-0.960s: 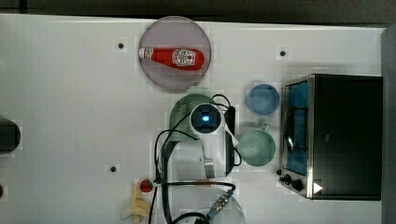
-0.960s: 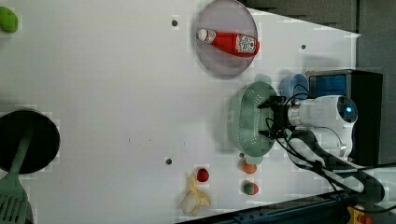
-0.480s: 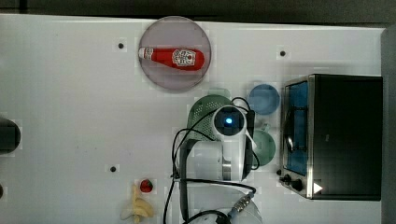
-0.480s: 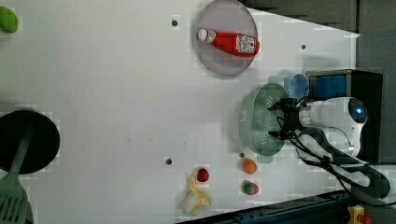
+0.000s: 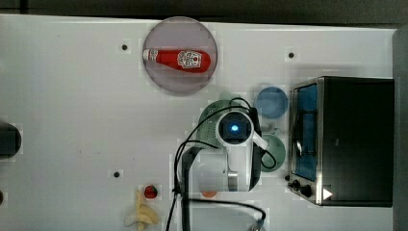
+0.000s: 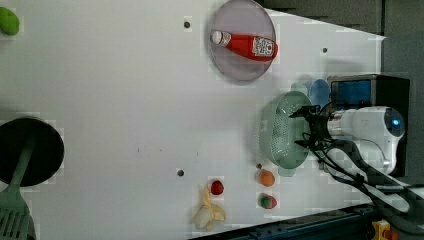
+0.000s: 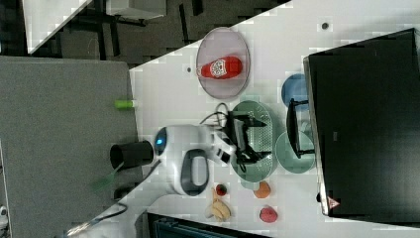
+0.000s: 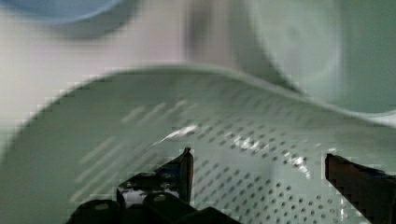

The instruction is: Drag strainer left to right.

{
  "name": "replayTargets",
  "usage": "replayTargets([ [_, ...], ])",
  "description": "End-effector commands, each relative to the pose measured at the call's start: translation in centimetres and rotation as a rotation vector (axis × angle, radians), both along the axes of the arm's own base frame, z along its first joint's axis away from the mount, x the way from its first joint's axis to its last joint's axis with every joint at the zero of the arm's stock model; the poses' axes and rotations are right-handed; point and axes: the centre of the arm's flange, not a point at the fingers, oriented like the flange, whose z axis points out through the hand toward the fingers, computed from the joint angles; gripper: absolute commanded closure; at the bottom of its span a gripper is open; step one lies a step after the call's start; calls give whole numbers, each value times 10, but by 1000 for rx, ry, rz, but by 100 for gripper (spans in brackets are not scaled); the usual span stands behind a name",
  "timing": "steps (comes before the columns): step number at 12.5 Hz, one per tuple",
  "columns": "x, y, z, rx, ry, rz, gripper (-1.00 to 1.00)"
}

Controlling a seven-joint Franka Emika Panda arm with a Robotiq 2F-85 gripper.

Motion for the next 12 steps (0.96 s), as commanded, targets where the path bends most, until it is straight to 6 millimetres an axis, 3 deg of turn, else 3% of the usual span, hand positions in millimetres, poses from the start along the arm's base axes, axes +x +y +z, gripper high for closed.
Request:
replayTargets([
  [1,26,14,101,18,-78,279,-100],
  [6,8,31,258,82,-33,321,-100],
  [8,1,36,315,105,-24,441,-100],
  [10,-5,36,360,107,-17,595,-100],
  [12,-10,37,390,122,-9,610,-100],
])
